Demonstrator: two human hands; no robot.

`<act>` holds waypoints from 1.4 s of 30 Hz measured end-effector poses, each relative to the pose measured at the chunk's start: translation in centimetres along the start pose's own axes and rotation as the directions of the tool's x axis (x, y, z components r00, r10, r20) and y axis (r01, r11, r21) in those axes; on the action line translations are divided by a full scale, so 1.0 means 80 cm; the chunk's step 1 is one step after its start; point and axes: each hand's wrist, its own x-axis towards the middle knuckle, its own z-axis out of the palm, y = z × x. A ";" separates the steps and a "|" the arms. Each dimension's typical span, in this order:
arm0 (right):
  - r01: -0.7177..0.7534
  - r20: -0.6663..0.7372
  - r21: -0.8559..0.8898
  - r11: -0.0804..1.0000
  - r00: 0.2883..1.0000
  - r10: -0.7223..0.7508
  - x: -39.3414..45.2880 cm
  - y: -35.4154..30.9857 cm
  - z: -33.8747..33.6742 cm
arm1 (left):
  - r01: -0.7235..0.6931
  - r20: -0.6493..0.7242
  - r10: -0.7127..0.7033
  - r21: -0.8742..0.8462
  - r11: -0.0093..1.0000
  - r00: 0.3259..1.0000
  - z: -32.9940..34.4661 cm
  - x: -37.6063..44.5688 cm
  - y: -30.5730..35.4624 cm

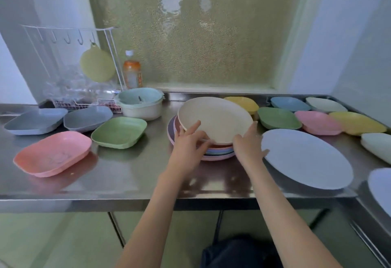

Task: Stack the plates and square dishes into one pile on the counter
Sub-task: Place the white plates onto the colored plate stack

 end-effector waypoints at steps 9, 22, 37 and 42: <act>0.101 0.008 0.011 0.995 0.995 -0.101 0.025 0.006 0.007 | 0.429 -0.044 -0.447 -0.213 0.878 0.893 -0.029 0.070 -0.057; 0.169 -0.210 0.057 0.984 0.965 -0.154 0.044 0.003 0.019 | 0.375 -0.036 -0.435 -0.447 0.812 0.900 -0.023 0.108 -0.093; -0.039 0.003 -0.562 0.826 0.999 0.050 -0.005 0.073 -0.043 | 0.259 -0.047 -0.390 -0.675 0.691 0.920 -0.014 0.106 -0.091; 0.014 -0.220 -0.561 0.828 0.961 -0.165 -0.017 0.066 -0.044 | 0.275 -0.036 -0.401 -0.671 0.689 0.915 -0.014 0.107 -0.096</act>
